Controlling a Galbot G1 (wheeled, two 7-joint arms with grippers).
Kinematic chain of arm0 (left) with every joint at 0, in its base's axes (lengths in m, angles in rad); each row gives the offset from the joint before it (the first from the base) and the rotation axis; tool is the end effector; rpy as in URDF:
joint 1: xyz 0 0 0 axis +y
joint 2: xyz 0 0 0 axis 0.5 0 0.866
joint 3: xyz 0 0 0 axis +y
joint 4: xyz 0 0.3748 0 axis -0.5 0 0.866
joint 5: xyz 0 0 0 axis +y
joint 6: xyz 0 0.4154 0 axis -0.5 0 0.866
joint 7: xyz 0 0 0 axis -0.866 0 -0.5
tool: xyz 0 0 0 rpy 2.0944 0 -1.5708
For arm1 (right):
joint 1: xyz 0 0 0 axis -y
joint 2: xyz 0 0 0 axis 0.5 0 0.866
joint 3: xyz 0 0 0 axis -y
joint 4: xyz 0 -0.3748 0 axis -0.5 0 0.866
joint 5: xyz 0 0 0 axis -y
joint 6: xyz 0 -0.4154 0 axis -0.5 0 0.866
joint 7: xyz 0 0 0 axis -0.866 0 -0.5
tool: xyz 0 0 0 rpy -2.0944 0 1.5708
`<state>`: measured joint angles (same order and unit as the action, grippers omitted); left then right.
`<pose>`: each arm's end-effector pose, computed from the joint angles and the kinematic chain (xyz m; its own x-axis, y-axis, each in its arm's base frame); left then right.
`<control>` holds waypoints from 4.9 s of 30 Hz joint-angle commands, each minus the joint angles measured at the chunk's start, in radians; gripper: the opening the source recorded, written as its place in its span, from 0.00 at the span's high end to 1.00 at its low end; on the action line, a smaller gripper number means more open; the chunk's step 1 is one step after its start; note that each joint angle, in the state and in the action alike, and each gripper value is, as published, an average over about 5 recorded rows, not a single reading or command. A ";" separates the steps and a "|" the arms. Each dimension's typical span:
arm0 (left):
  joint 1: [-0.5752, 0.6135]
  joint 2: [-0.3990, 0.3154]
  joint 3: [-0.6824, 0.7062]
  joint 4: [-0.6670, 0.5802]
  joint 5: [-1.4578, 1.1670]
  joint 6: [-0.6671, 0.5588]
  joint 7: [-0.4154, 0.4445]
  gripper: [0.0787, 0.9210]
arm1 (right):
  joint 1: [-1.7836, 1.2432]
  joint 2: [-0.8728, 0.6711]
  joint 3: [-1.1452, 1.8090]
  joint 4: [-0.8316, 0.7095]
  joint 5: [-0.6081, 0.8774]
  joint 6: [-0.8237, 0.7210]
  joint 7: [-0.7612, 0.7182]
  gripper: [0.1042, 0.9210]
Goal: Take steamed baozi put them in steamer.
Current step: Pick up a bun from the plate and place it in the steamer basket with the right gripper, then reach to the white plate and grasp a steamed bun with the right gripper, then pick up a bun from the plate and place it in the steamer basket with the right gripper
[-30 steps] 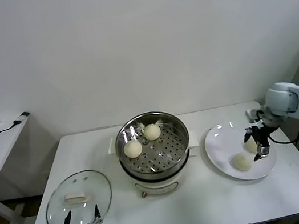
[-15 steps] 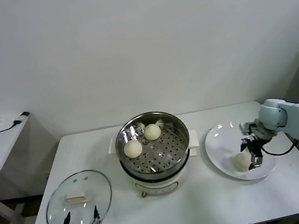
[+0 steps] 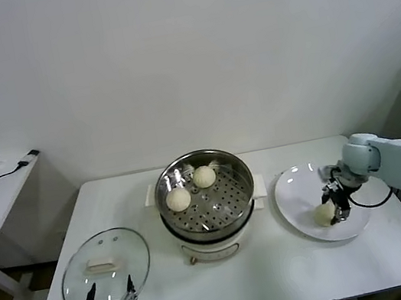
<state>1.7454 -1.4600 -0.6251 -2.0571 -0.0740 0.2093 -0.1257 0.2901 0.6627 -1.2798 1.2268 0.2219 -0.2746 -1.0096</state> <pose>0.1671 0.0570 -0.3692 -0.9049 -0.1759 0.3876 -0.1366 0.9824 0.1270 0.5792 -0.1718 -0.2304 -0.0779 -0.0739 0.9942 -0.9969 0.0129 -0.0771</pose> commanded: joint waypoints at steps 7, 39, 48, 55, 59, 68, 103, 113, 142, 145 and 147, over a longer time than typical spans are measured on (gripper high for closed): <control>0.010 0.002 0.014 -0.011 0.012 0.001 0.001 0.12 | 0.709 0.301 -0.197 0.114 0.120 0.307 -0.137 0.31; 0.005 0.007 -0.008 -0.010 -0.003 0.006 -0.002 0.12 | 0.285 0.722 -0.239 0.086 -0.210 0.617 0.007 0.31; 0.008 0.007 -0.014 -0.012 -0.006 0.005 -0.004 0.12 | 0.325 0.718 -0.220 0.076 -0.191 0.649 0.005 0.24; 0.014 0.006 -0.013 -0.020 -0.005 0.003 -0.004 0.12 | 0.514 0.602 -0.184 0.097 -0.017 0.659 -0.101 0.12; 0.015 0.007 -0.013 -0.025 -0.002 0.002 -0.004 0.12 | 0.624 0.438 -0.227 0.044 0.192 0.549 -0.196 0.12; 0.008 0.014 -0.015 -0.027 -0.003 -0.001 -0.003 0.12 | 0.617 0.034 -0.419 -0.017 0.257 0.273 -0.184 0.12; 0.009 0.002 -0.029 0.004 0.001 0.008 0.002 0.12 | -0.202 0.125 0.247 -0.480 -0.137 0.210 -0.051 0.12; 0.013 0.004 -0.026 0.002 -0.001 0.006 -0.001 0.12 | -0.186 0.135 0.237 -0.471 -0.140 0.196 -0.057 0.16; 0.013 0.015 -0.002 -0.034 0.004 0.016 0.000 0.12 | 0.769 0.275 -0.395 0.312 0.733 -0.161 0.096 0.35; 0.011 0.014 0.000 -0.032 0.004 0.016 0.000 0.12 | 0.713 0.337 -0.356 0.331 0.784 -0.221 0.161 0.35; 0.012 0.013 -0.001 -0.032 0.004 0.017 0.000 0.12 | 0.672 0.375 -0.343 0.322 0.794 -0.246 0.193 0.35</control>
<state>1.7585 -1.4459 -0.6266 -2.0901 -0.0708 0.2244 -0.1259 0.8568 0.8763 -1.5679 1.3376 0.7150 -0.3313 -0.9795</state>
